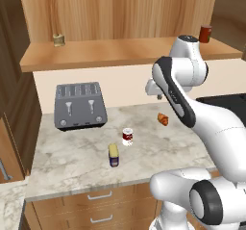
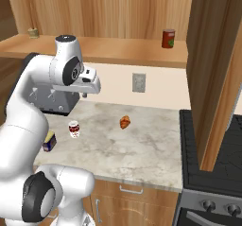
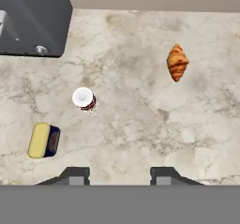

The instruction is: Pick the cans from the counter and place them in their designated side in the cabinet.

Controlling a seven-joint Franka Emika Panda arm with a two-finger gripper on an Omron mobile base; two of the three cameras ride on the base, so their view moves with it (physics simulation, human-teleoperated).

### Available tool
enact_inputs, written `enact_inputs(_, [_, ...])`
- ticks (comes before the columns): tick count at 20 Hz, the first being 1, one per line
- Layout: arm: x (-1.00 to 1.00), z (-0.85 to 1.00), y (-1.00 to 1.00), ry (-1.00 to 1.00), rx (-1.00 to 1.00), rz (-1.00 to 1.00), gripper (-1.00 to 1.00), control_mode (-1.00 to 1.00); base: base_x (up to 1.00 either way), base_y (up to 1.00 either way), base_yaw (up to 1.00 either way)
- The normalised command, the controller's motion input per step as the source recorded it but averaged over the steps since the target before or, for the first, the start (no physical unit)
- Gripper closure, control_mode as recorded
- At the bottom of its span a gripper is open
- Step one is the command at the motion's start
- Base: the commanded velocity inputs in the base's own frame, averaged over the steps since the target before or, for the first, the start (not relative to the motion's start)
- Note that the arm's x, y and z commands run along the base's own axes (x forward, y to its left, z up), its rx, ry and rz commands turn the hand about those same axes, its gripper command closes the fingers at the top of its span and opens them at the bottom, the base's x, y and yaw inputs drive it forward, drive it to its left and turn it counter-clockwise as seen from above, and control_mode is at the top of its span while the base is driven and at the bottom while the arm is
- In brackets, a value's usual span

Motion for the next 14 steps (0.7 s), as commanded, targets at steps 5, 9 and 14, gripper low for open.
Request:
enact_inputs(5, [-0.03,0.0,0.02,0.0,0.0,0.0,-1.0,-1.0,0.0,0.0,0.0])
enact_inputs(9, [-0.23,0.0,0.17,-0.03,0.0,0.0,-1.0,-1.0,0.0,0.0,0.0])
enact_inputs(14, [-0.26,0.0,0.19,-0.04,0.0,0.0,-1.0,-1.0,0.0,0.0,0.0])
